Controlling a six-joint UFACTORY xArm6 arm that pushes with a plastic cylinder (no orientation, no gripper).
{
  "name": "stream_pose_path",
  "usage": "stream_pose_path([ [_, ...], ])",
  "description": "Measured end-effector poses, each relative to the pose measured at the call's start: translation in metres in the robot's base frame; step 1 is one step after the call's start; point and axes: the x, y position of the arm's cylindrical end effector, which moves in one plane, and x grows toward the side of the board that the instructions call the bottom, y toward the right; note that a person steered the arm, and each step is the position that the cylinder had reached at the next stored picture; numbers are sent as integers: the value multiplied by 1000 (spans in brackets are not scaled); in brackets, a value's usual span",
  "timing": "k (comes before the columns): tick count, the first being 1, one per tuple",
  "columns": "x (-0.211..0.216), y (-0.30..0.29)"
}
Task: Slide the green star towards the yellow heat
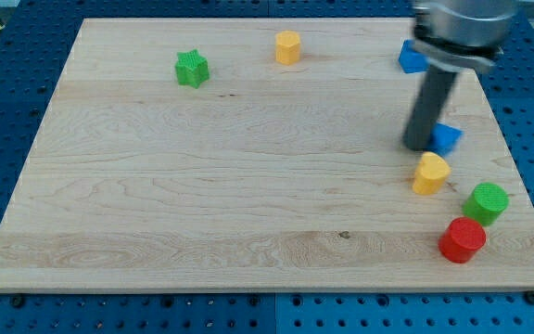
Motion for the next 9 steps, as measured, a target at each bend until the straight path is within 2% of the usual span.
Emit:
stream_pose_path([
  [1,-20,-56],
  [2,-24,-171],
  [3,-44,-314],
  [4,-109,-429],
  [5,-172,-402],
  [7,32,-145],
  [8,13,-177],
  [9,-54,-281],
])
